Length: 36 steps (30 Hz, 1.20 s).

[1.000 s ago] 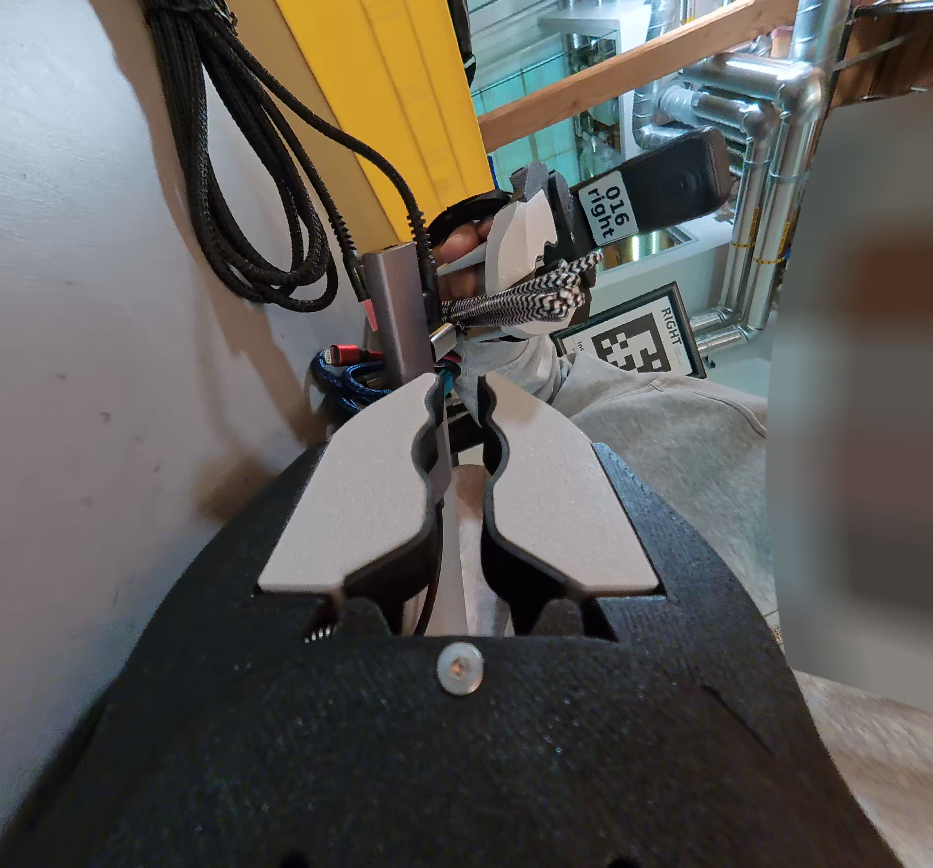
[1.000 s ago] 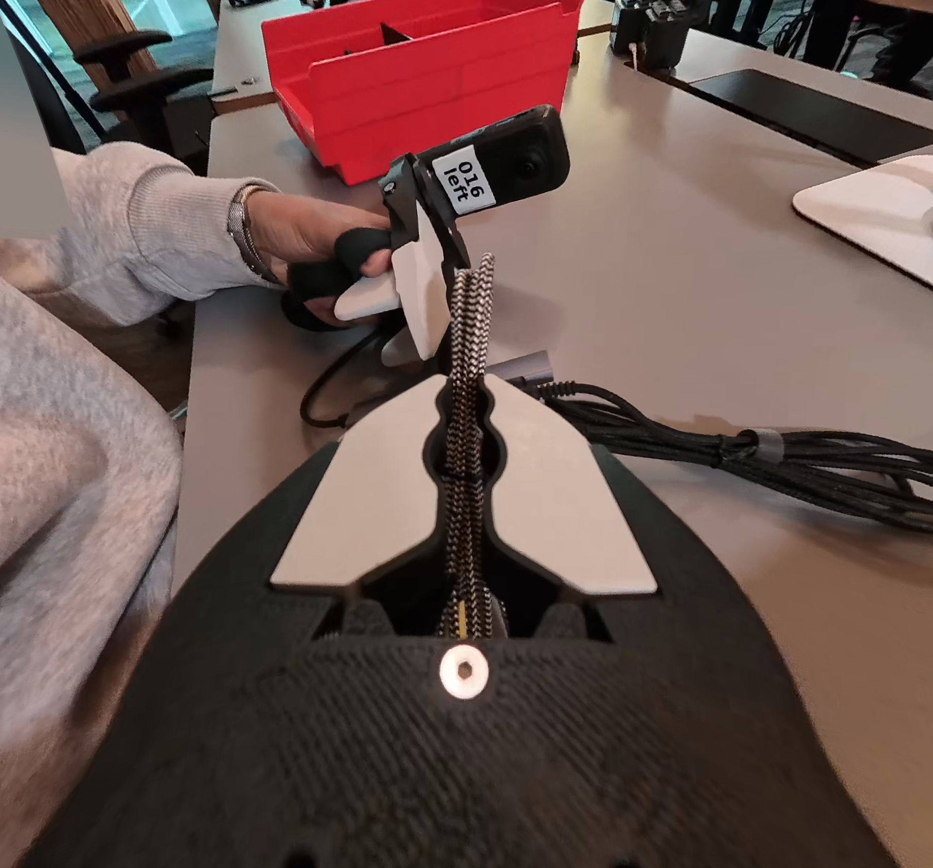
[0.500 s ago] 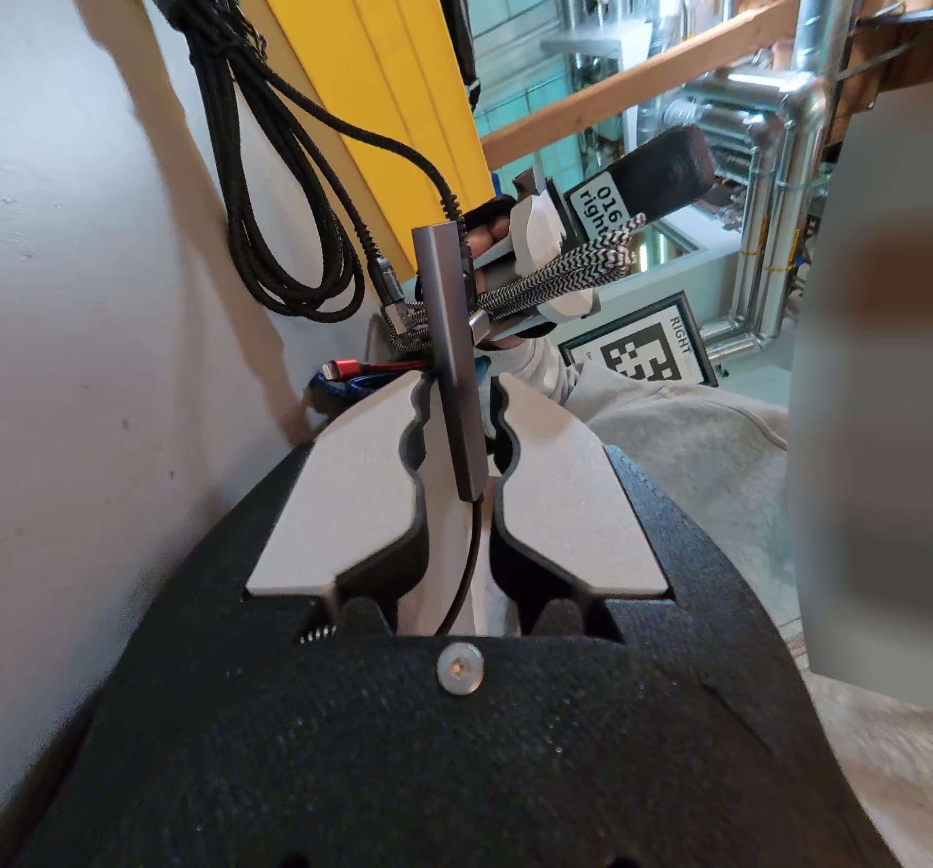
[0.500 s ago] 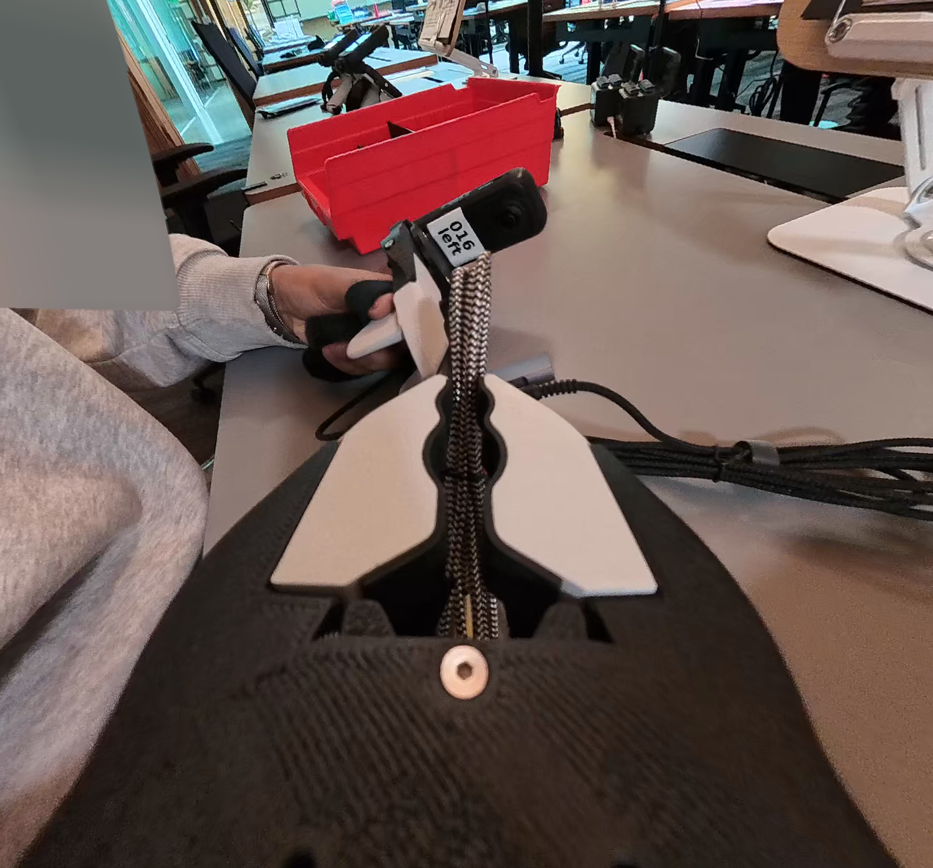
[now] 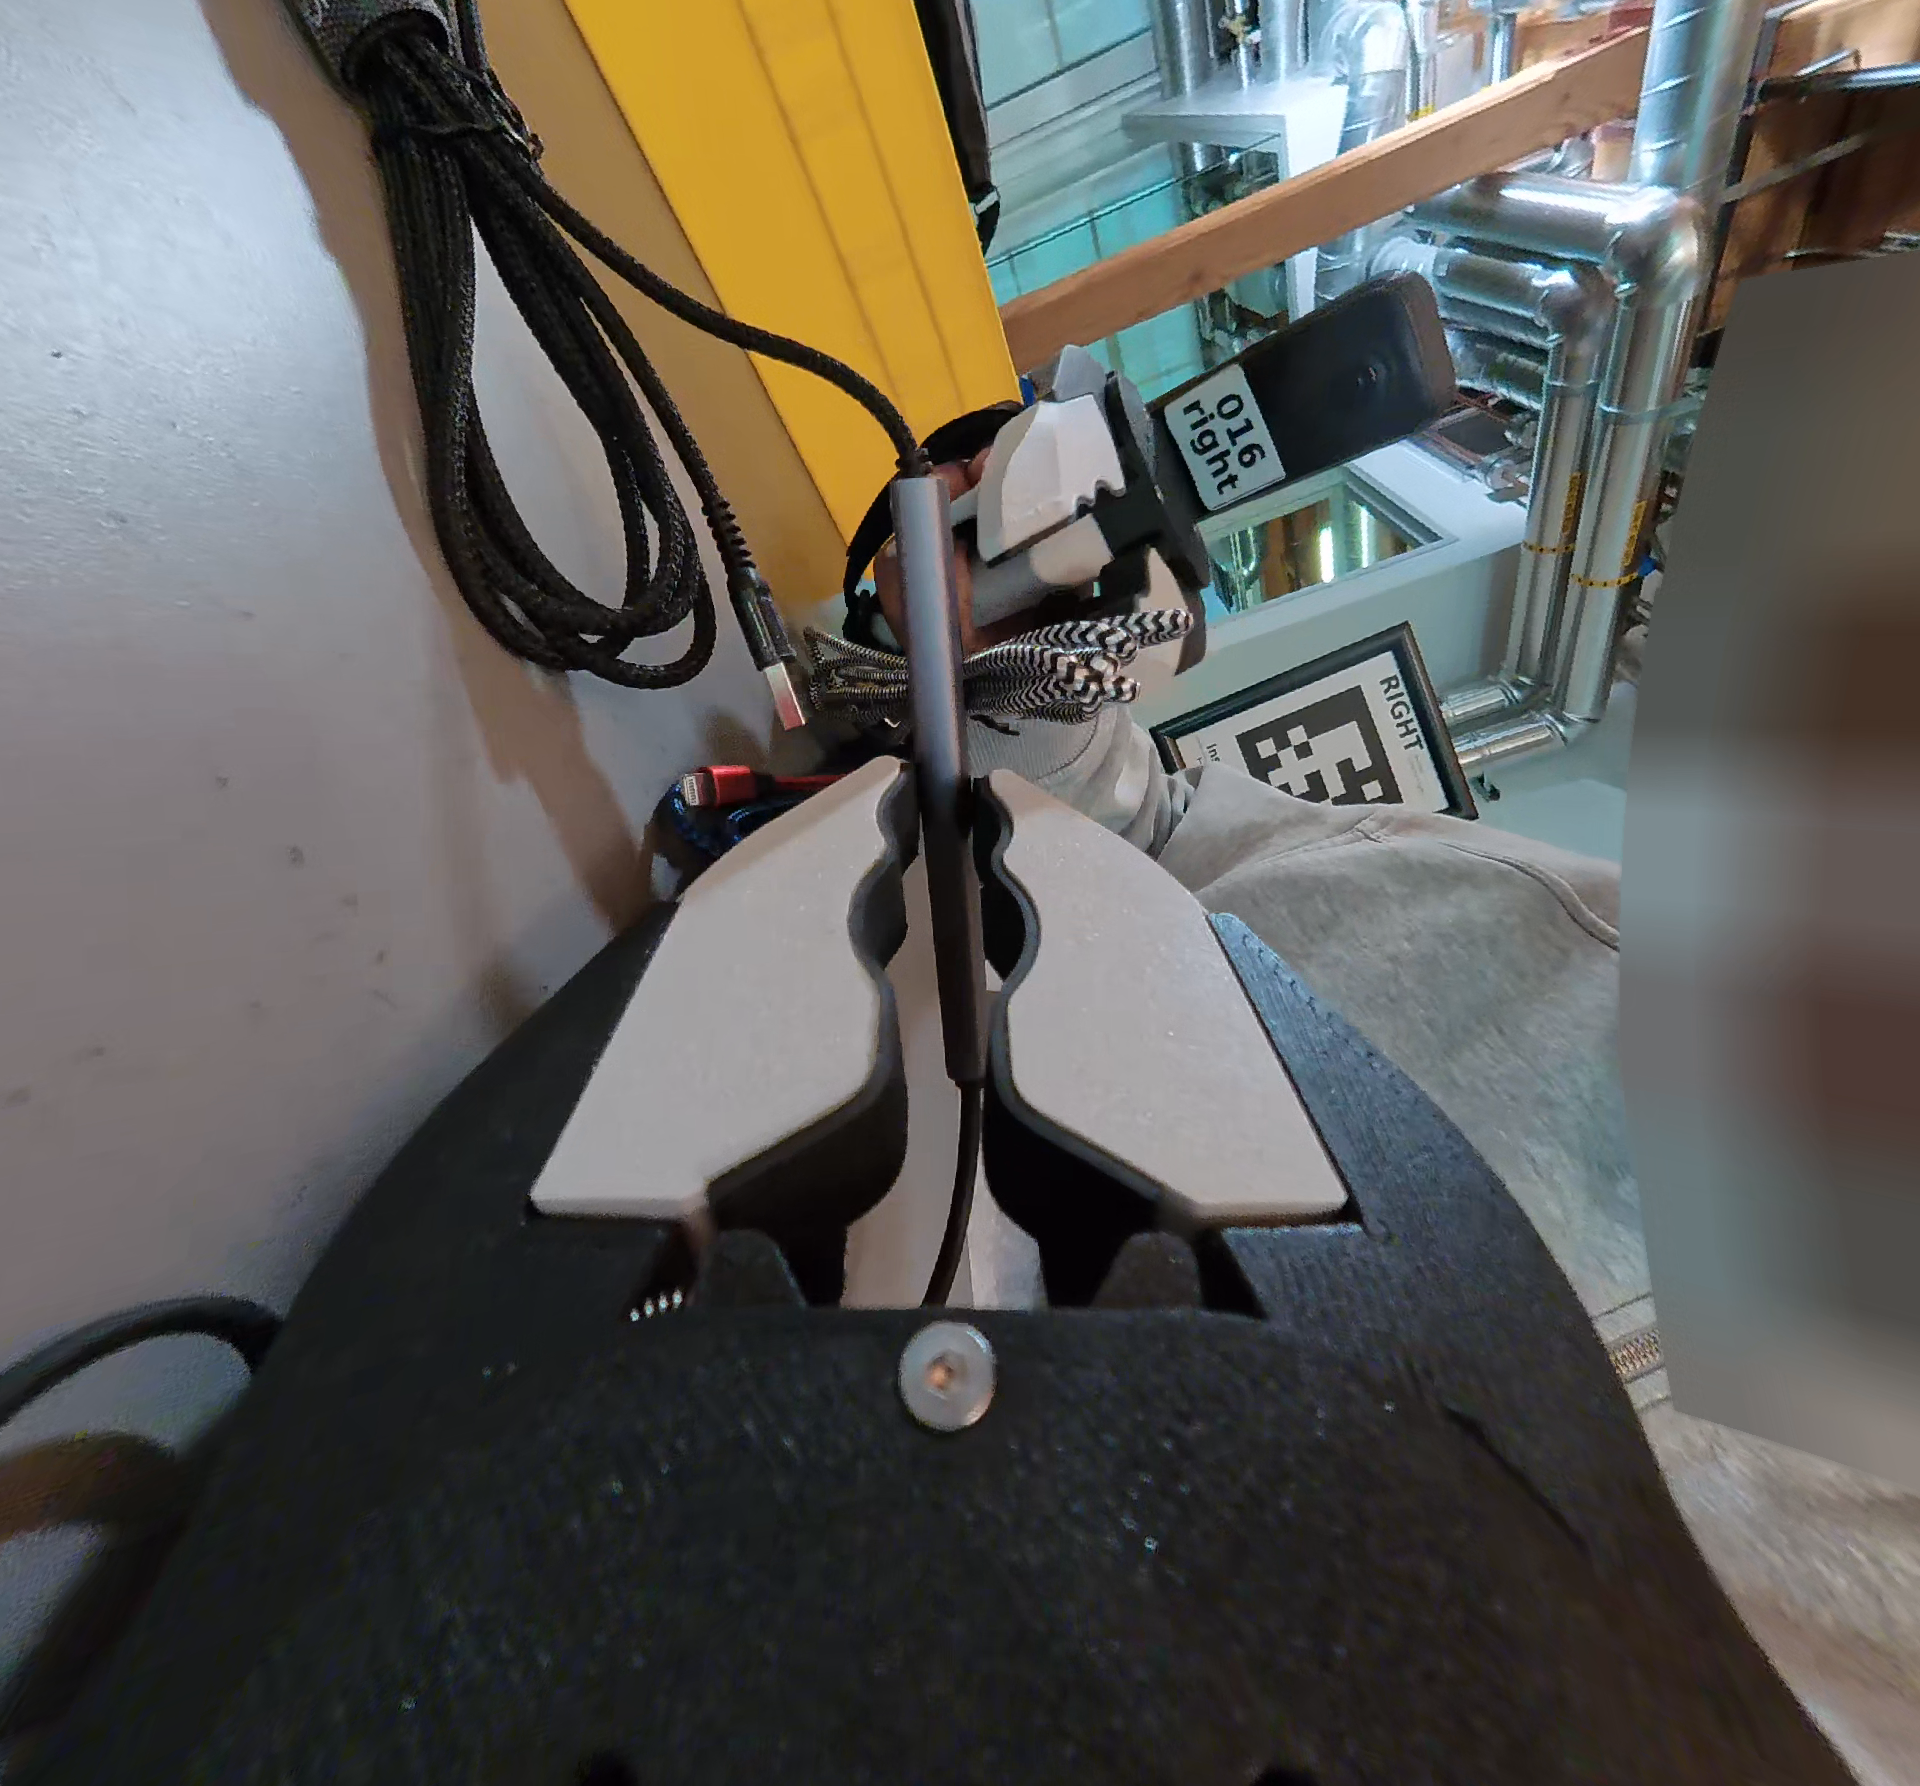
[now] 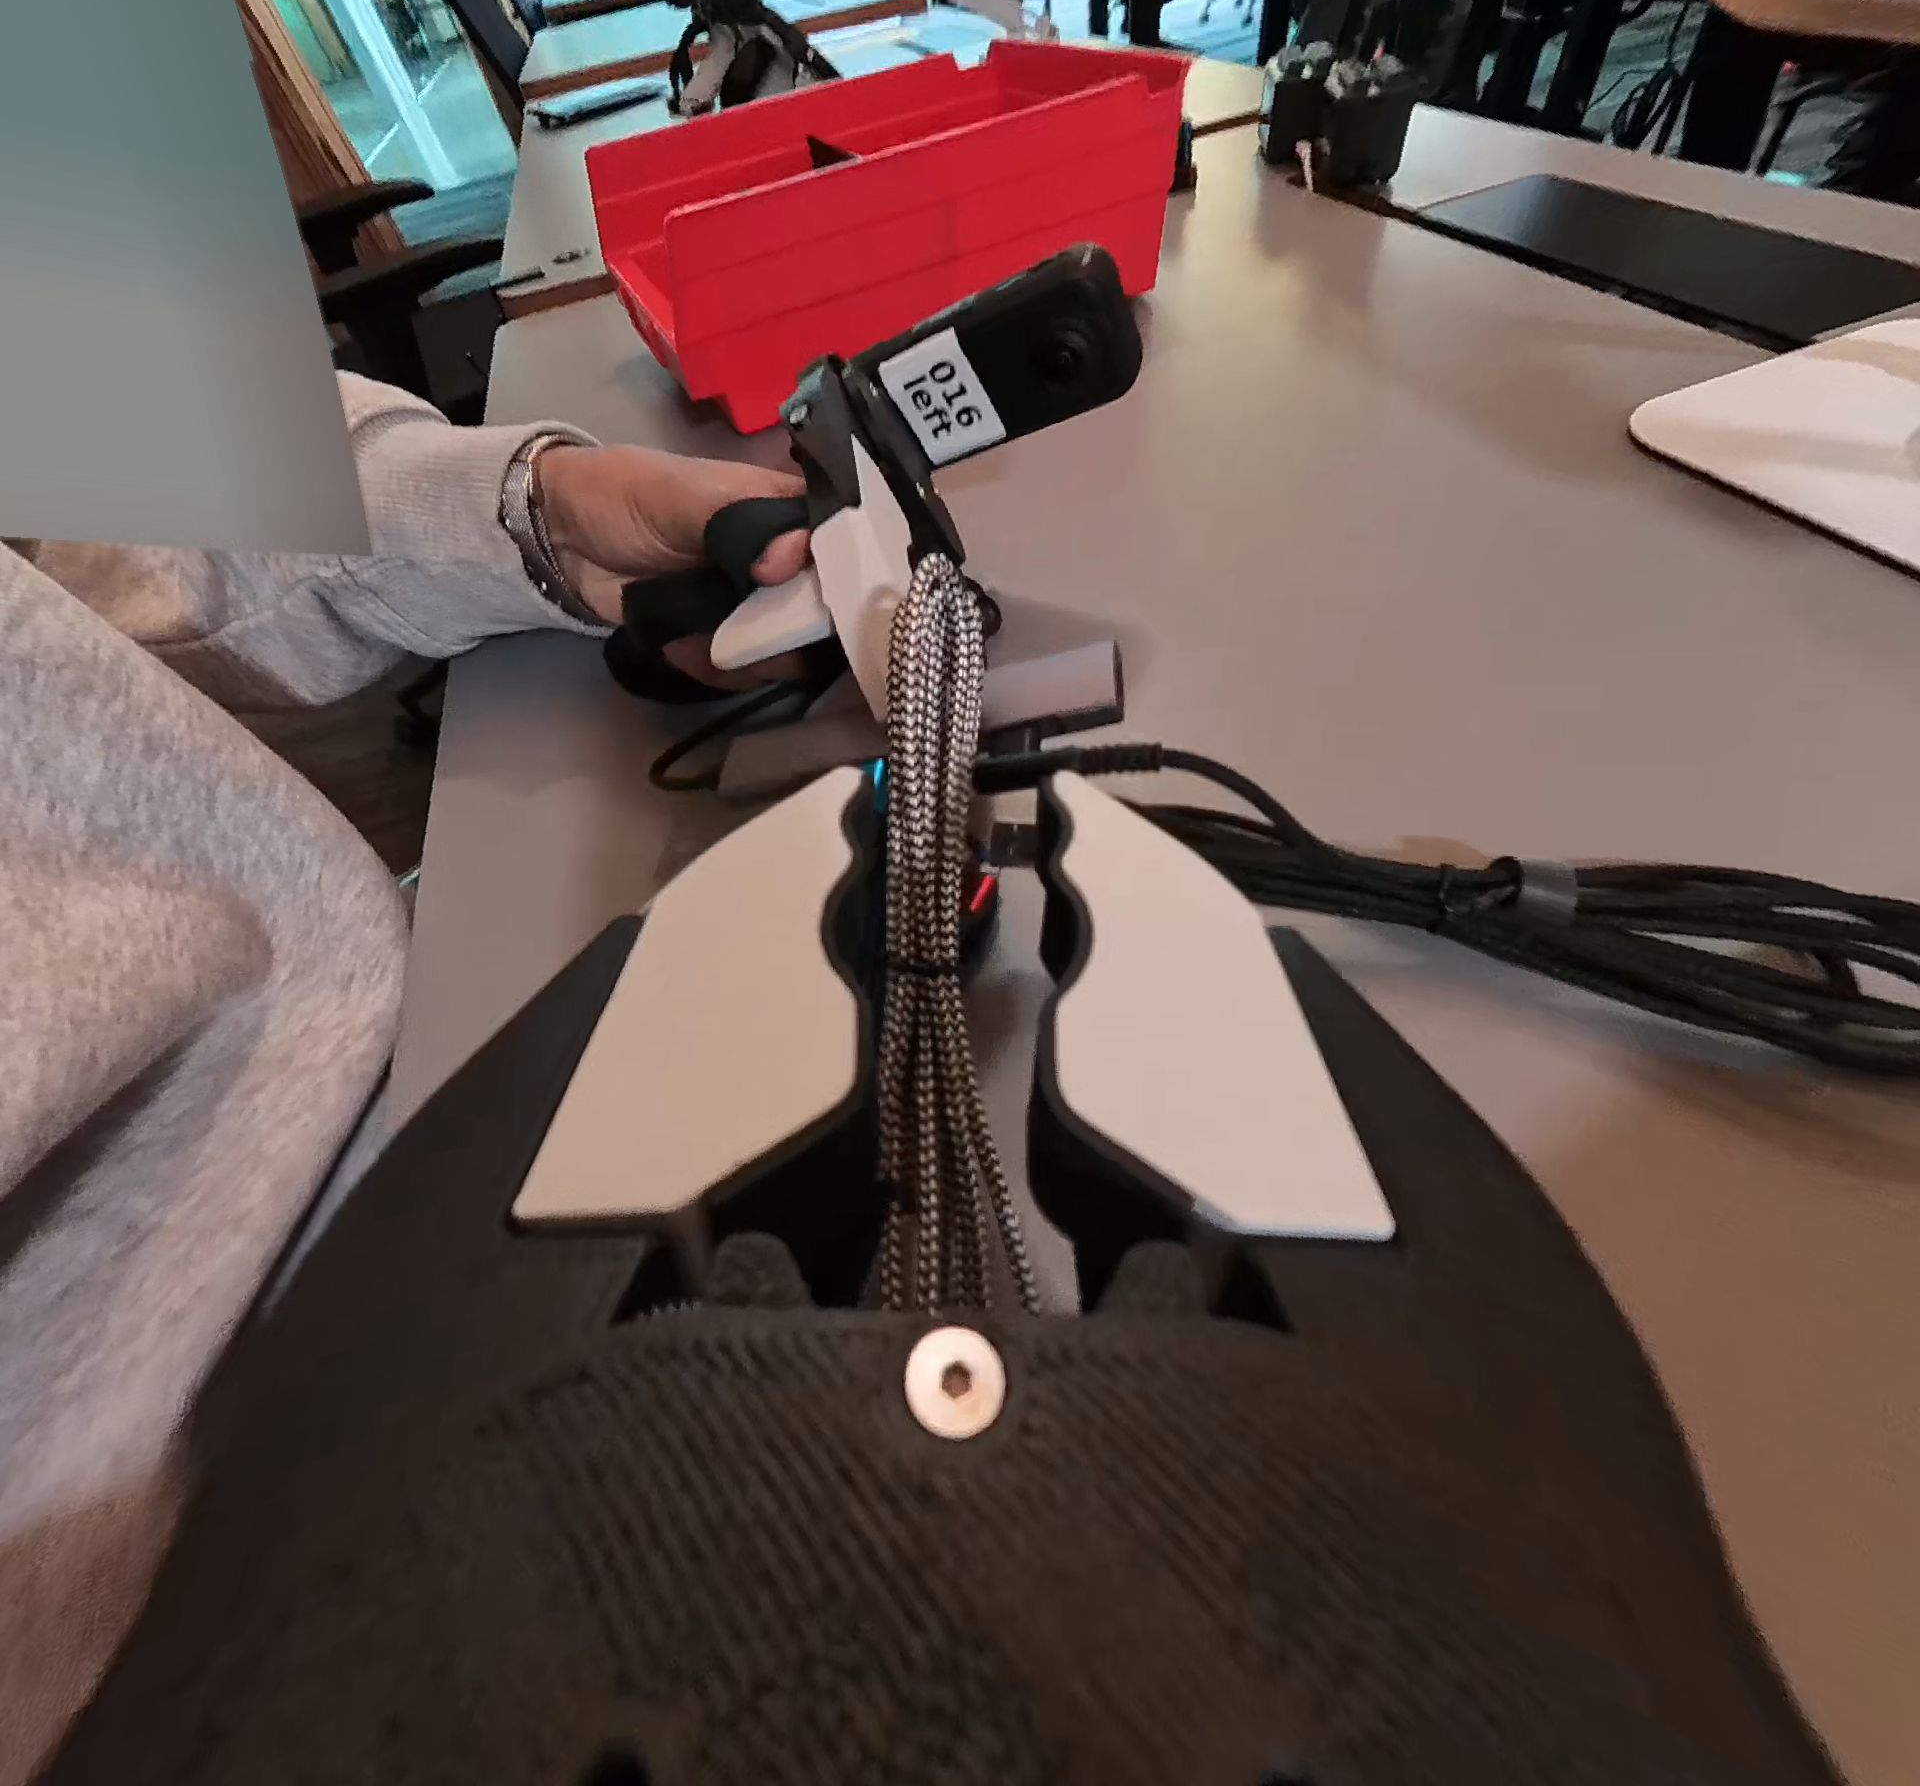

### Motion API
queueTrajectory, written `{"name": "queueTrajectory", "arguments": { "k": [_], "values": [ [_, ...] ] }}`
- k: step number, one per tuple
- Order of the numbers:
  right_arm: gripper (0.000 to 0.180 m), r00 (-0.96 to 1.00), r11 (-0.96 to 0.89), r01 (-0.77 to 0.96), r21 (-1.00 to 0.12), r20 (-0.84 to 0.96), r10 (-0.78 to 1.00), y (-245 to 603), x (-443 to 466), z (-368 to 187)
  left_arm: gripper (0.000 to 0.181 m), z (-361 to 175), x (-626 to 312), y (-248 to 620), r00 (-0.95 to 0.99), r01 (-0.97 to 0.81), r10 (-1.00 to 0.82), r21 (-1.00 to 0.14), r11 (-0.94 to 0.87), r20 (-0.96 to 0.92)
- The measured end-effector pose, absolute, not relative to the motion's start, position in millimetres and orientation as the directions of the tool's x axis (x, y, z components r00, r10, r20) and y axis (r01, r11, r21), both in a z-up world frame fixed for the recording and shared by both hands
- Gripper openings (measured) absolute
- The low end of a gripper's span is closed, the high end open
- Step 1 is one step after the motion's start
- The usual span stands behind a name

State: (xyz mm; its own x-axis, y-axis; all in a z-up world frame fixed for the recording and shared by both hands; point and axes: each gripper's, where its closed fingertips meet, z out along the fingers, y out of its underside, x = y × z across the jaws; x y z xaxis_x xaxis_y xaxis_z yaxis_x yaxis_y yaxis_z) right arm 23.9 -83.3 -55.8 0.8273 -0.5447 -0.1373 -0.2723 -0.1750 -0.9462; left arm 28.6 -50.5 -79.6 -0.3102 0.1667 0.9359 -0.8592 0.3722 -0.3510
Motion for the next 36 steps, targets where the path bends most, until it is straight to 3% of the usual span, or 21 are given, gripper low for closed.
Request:
{"name": "queueTrajectory", "arguments": {
  "k": [6,9,12,20,26,30,36],
  "values": [
    [0.036,0.841,-0.254,-0.36,-0.897,-0.194,-0.505,-75.1,17.0,-77.0,0.009,-78.0,33.5,-49.4,-0.287,-0.877,0.171,-0.33,0.348,0.942],
    [0.02,0.844,-0.329,-0.321,-0.888,-0.112,-0.524,-72.1,16.7,-81.7,0.009,-78.3,33.6,-49.3,-0.284,-0.878,0.17,-0.327,0.35,0.944],
    [0.02,0.837,-0.349,-0.319,-0.881,-0.09,-0.54,-71.7,17.2,-82.5,0.009,-78.6,33.7,-49.3,-0.284,-0.877,0.167,-0.327,0.351,0.944],
    [0.037,0.815,-0.278,-0.451,-0.848,-0.265,-0.515,-77.6,16.5,-90.9,0.009,-78.3,33.2,-49.3,-0.286,-0.876,0.168,-0.328,0.355,0.944],
    [0.016,0.804,-0.265,-0.495,-0.827,-0.321,-0.5,-77.4,13.7,-90.6,0.009,-77.8,34.2,-49.3,-0.287,-0.878,0.168,-0.329,0.348,0.943],
    [0.015,0.793,-0.2,-0.489,-0.849,-0.338,-0.507,-85.8,18.9,-80.2,0.009,-77.2,35.0,-49.2,-0.284,-0.88,0.17,-0.327,0.344,0.944],
    [0.015,0.821,-0.061,-0.497,-0.866,-0.446,-0.355,-81.2,9.9,-57.6,0.009,-75.4,37.6,-48.2,-0.263,-0.89,0.18,-0.31,0.333,0.948]
  ]
}}
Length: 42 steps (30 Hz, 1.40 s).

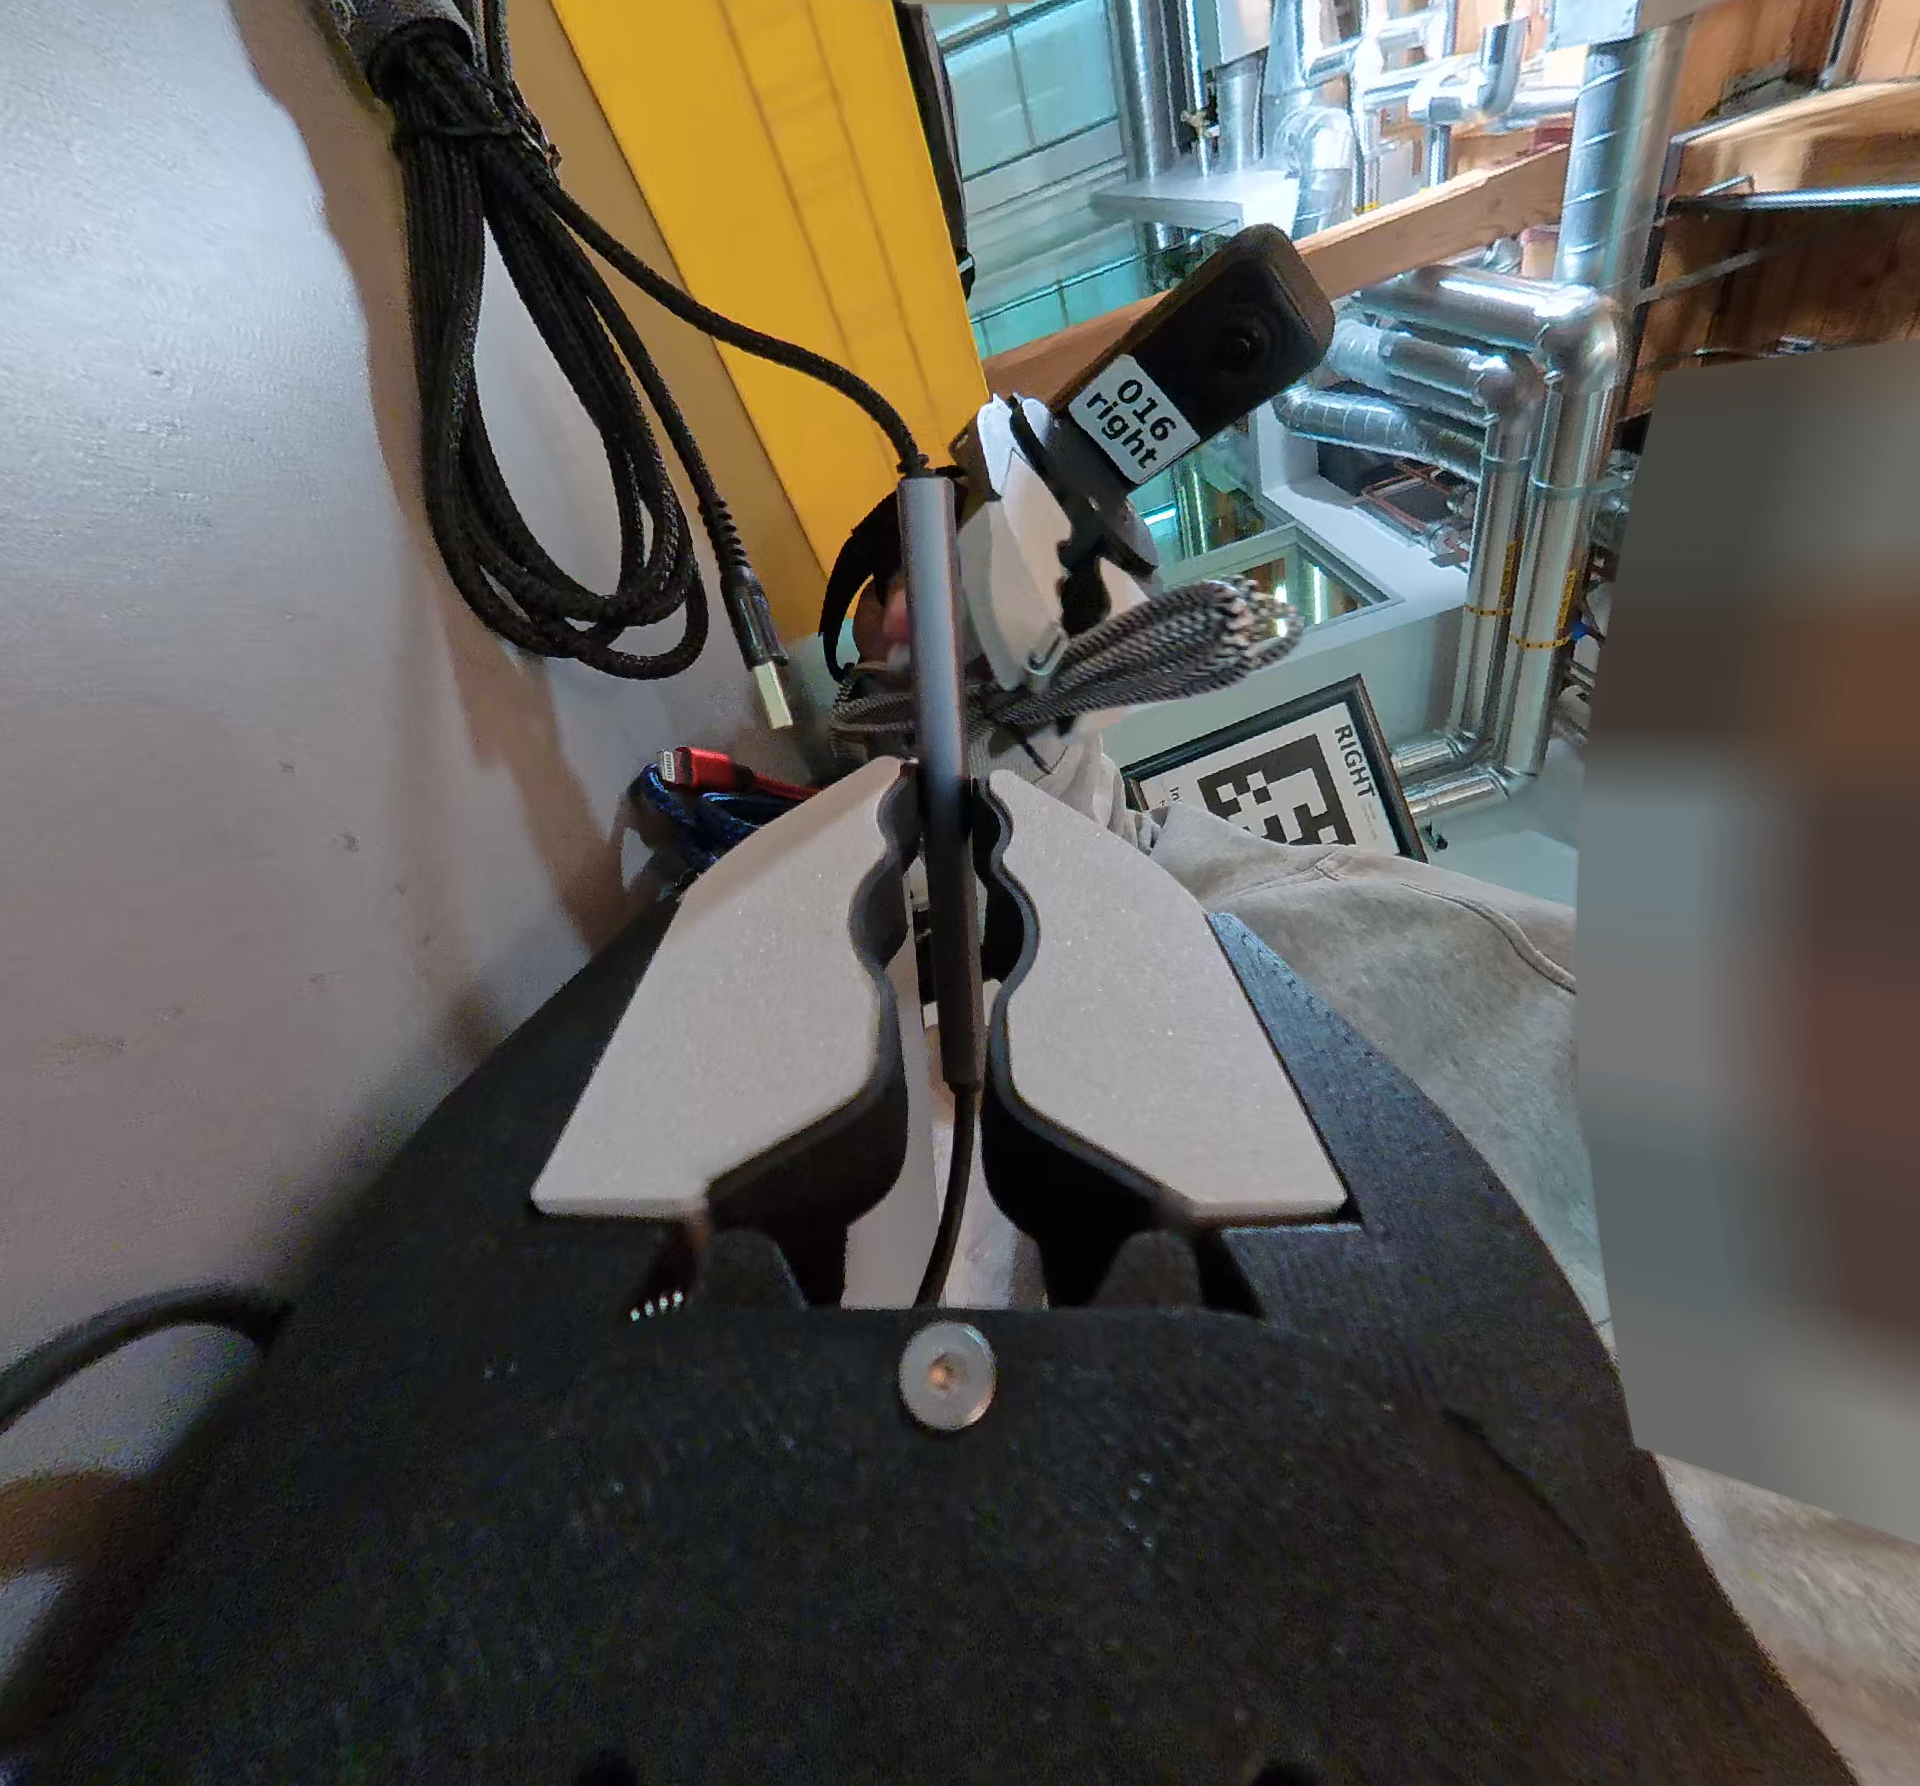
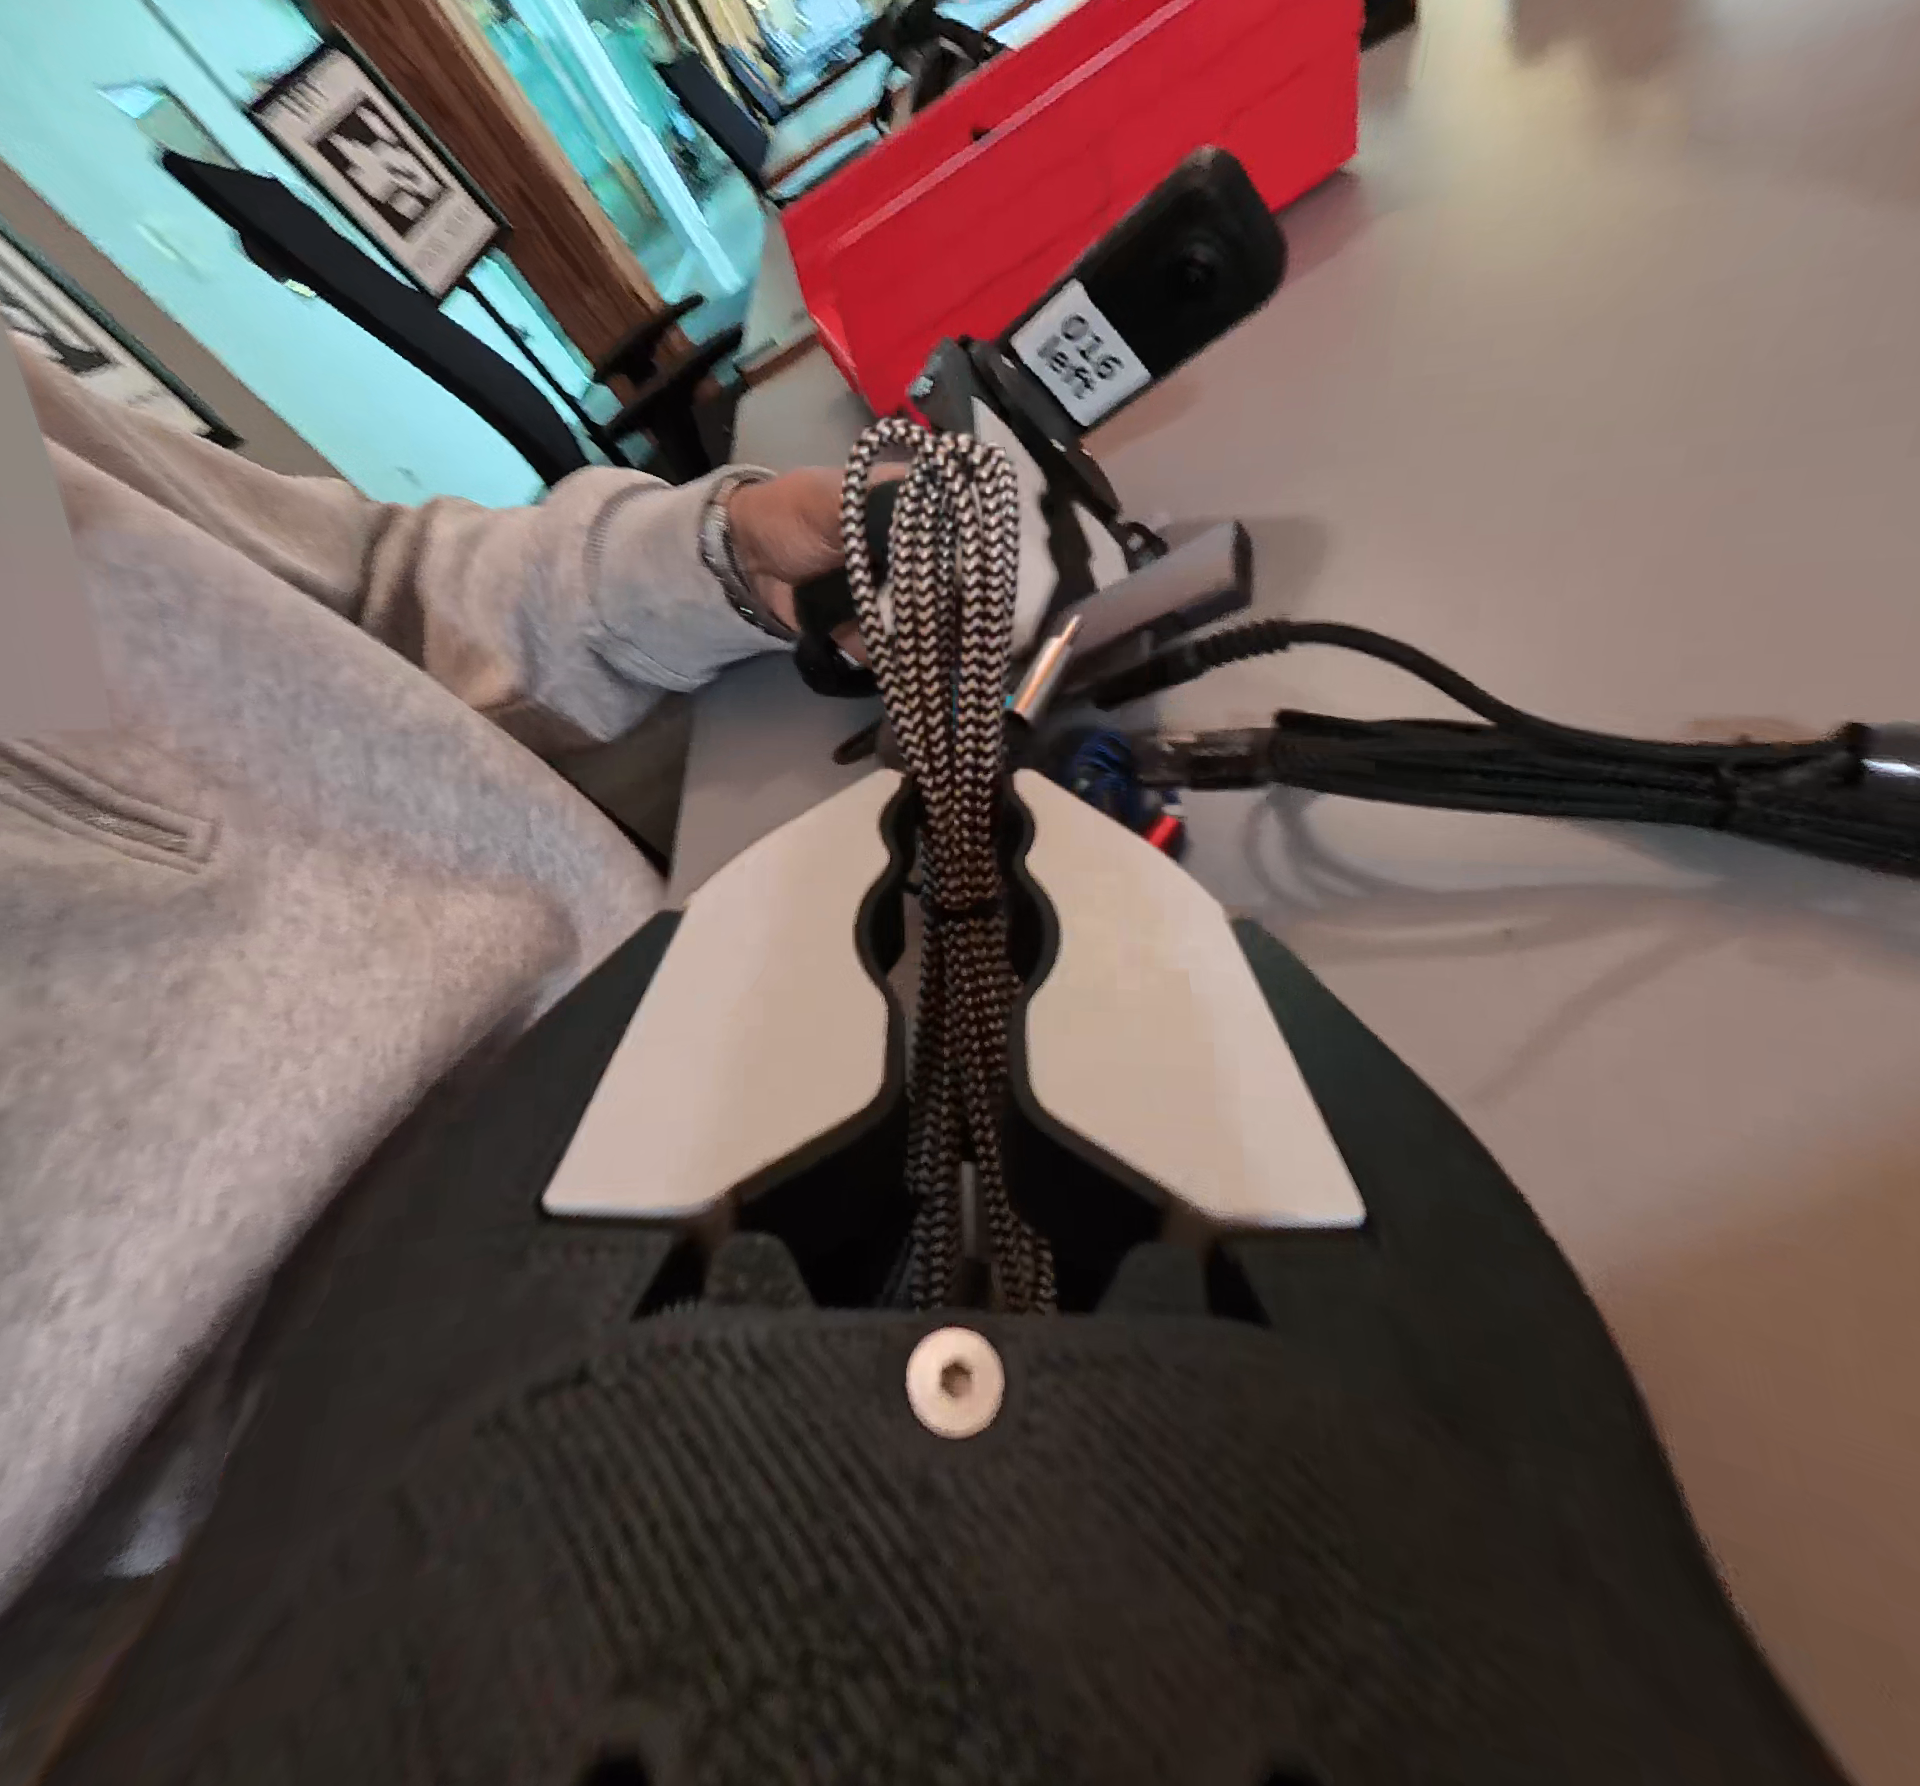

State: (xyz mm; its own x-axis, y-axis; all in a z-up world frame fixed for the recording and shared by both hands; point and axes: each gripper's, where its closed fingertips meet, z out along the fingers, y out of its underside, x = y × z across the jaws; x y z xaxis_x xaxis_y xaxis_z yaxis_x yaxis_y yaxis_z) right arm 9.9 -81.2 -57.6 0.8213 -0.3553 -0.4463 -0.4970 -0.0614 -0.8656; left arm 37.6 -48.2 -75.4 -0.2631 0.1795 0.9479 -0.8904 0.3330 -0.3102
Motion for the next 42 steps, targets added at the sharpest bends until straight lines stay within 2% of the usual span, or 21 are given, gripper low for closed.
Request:
{"name": "queueTrajectory", "arguments": {
  "k": [6,16,26,36,42],
  "values": [
    [0.015,0.821,-0.038,-0.528,-0.848,-0.499,-0.277,-75.8,2.4,-53.4,0.009,-75.3,35.9,-48.3,-0.263,-0.885,0.182,-0.312,0.344,0.947],
    [0.014,0.749,-0.073,-0.649,-0.757,-0.62,-0.233,-69.5,-2.4,-69.9,0.009,-74.1,28.1,-47.9,-0.252,-0.866,0.202,-0.313,0.39,0.947],
    [0.014,0.727,-0.067,-0.676,-0.734,-0.65,-0.222,-68.8,-2.6,-70.8,0.009,-73.5,24.9,-47.7,-0.249,-0.857,0.211,-0.316,0.408,0.945],
    [0.014,0.667,-0.004,-0.731,-0.682,-0.714,-0.214,-71.7,3.7,-70.2,0.009,-72.3,24.6,-47.2,-0.246,-0.857,0.219,-0.318,0.407,0.944],
    [0.015,0.633,0.026,-0.767,-0.641,-0.762,-0.137,-65.7,-0.4,-64.1,0.009,-72.1,25.1,-47.4,-0.25,-0.858,0.22,-0.321,0.401,0.943]
  ]
}}
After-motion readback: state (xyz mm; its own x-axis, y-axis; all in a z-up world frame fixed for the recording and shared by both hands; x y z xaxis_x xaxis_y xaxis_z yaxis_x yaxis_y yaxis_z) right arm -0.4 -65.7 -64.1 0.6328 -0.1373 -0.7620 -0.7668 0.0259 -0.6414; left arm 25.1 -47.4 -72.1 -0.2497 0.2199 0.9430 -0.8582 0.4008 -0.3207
